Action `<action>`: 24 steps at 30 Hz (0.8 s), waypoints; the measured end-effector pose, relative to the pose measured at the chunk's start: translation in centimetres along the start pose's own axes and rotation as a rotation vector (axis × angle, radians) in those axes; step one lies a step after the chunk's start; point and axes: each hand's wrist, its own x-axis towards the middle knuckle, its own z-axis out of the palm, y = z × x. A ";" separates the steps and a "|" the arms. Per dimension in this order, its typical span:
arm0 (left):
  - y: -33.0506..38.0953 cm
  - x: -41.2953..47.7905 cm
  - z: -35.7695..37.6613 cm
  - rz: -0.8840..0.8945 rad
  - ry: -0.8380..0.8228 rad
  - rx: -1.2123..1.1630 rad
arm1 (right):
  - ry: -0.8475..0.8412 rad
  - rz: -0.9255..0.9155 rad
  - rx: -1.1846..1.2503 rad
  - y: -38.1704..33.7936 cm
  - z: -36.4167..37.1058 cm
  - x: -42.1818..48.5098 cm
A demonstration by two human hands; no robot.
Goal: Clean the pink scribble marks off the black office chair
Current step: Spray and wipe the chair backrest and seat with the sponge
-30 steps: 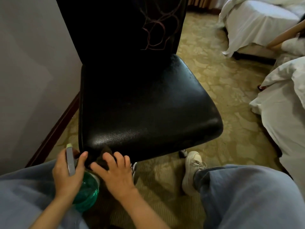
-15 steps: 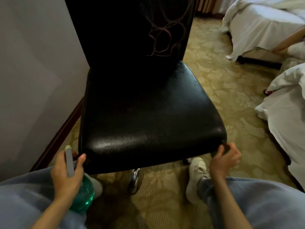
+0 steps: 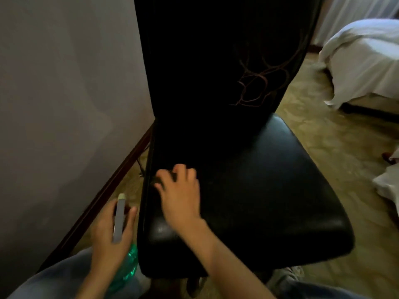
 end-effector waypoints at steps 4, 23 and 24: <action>0.2 3.6 1.0 0.070 -0.037 0.033 | -0.106 -0.093 -0.059 -1.1 2.5 1.8; 0.0 11.2 4.5 0.000 -0.059 0.016 | 0.008 0.165 -0.008 13.0 -0.4 9.7; -0.3 11.4 4.7 -0.003 -0.055 0.017 | 0.004 0.087 -0.006 9.8 1.3 10.3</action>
